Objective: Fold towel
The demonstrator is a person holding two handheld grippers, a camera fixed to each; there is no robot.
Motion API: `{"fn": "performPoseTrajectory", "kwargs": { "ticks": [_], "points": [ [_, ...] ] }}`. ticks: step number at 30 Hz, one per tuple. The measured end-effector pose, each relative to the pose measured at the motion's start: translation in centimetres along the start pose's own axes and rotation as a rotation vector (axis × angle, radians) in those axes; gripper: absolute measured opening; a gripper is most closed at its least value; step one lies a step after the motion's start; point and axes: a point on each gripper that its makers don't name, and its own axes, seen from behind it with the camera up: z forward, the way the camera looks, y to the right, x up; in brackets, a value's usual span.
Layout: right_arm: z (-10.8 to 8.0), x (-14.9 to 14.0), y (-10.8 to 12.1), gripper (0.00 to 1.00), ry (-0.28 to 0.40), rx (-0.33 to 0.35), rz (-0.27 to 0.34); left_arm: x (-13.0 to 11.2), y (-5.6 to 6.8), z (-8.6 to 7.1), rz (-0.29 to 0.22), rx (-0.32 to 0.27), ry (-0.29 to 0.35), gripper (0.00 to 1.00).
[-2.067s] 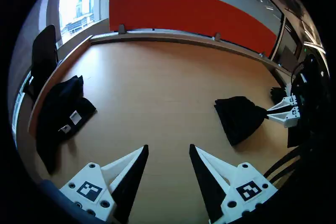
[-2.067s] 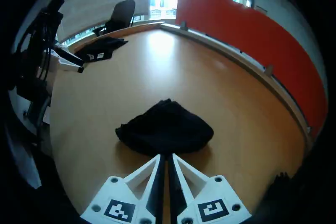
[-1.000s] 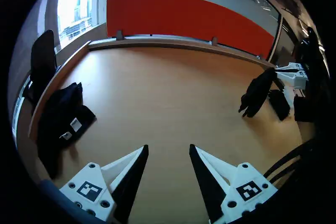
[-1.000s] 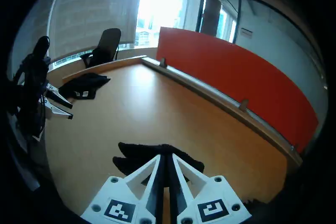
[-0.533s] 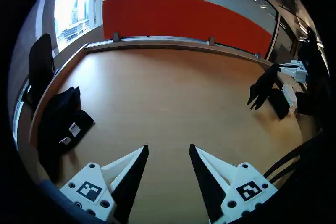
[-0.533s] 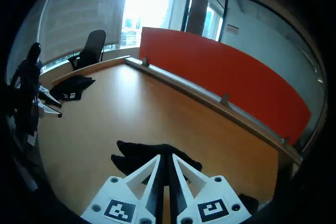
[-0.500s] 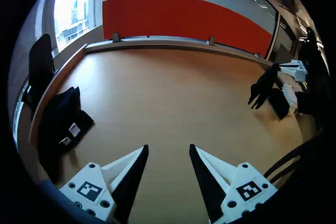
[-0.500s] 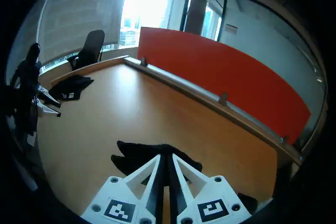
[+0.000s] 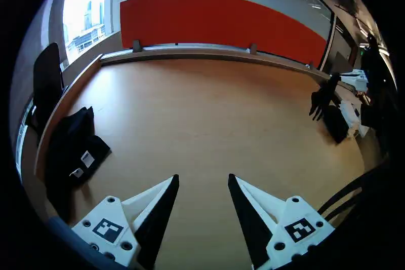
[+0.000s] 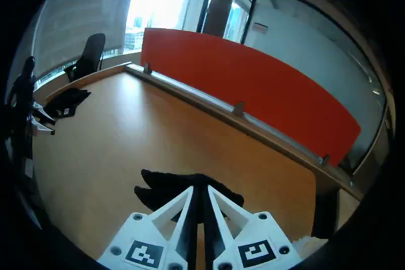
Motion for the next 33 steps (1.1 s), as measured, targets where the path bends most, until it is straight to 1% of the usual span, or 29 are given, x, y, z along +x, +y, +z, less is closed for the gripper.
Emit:
{"fn": "performPoseTrajectory", "kwargs": {
  "ticks": [12, 23, 33],
  "points": [
    [-0.4, 0.0, 5.1, 0.04, -0.009, -0.055, 0.043, 0.4, 0.0, 0.3, 0.002, 0.005, -0.001, 0.71],
    [-1.0, -0.5, 10.0, 0.04, -0.029, -0.115, 0.054, 0.7, 0.3, 0.5, 0.000, 0.005, -0.004, 0.71],
    [-1.4, -1.7, 13.1, 0.04, -0.055, -0.150, 0.065, 0.8, 0.7, 0.8, 0.004, 0.005, -0.008, 0.71]
  ]
}}
